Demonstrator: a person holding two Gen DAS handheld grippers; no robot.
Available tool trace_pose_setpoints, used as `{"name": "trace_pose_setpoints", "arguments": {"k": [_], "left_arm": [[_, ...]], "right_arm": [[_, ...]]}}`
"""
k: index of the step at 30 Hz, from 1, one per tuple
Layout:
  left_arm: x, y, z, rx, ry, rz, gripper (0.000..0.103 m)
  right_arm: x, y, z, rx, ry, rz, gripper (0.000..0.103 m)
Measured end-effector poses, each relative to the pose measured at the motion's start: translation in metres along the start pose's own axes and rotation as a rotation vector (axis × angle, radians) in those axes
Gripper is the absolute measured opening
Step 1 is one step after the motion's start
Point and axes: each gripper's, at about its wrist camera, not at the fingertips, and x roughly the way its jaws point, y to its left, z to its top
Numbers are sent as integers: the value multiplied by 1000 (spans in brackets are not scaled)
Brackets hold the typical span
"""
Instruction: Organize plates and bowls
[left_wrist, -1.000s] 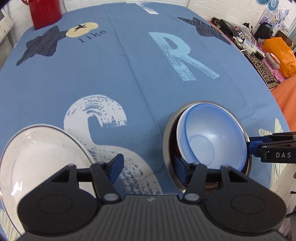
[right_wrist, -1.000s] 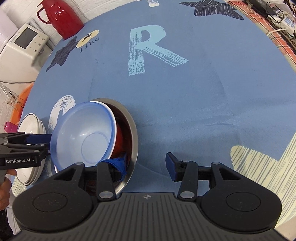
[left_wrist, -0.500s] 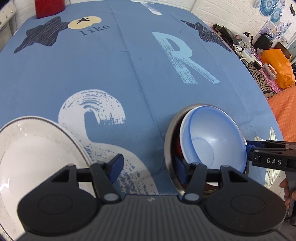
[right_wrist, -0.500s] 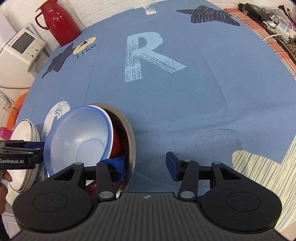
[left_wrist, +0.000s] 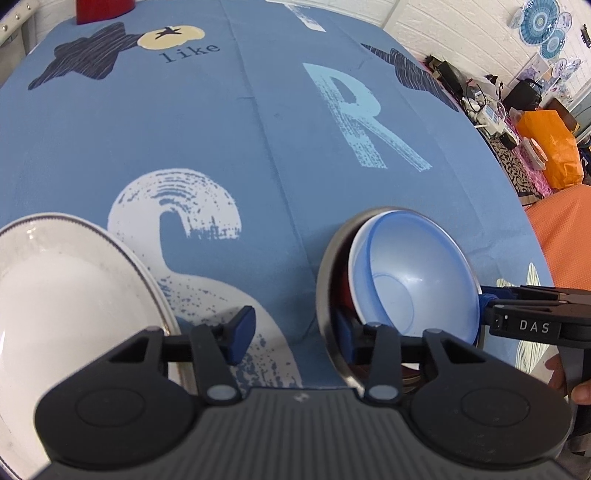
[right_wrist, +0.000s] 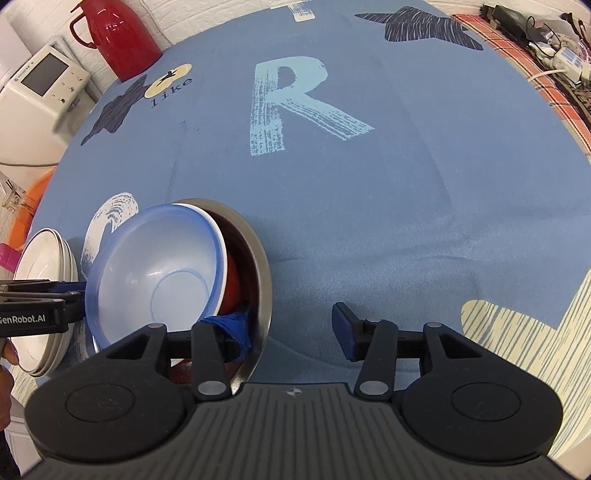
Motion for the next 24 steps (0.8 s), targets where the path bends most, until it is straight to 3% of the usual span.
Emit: {"name": "trace_pose_setpoints", "arguments": {"k": [3, 8, 11, 13, 15, 17, 19, 24], "left_arm": [[0, 0, 0, -3, 1, 1, 42], [1, 2, 0, -2, 5, 15, 51], [1, 2, -1, 10, -3, 14, 52], [1, 1, -2, 18, -7, 13, 51], [1, 4, -1, 5, -1, -14, 44], [2, 6, 2, -7, 13, -73, 20], [1, 3, 2, -13, 19, -93, 4], [-1, 0, 3, -50, -8, -81, 0]], "right_arm": [[0, 1, 1, 3, 6, -9, 33], [2, 2, 5, 17, 40, -15, 32], [2, -1, 4, -3, 24, 19, 27], [2, -2, 1, -5, 9, 52, 16], [1, 2, 0, -17, 1, 56, 11], [-2, 8, 0, -29, -5, 40, 7], [-4, 10, 1, -1, 4, 41, 5], [4, -3, -5, 189, 91, 117, 3]]}}
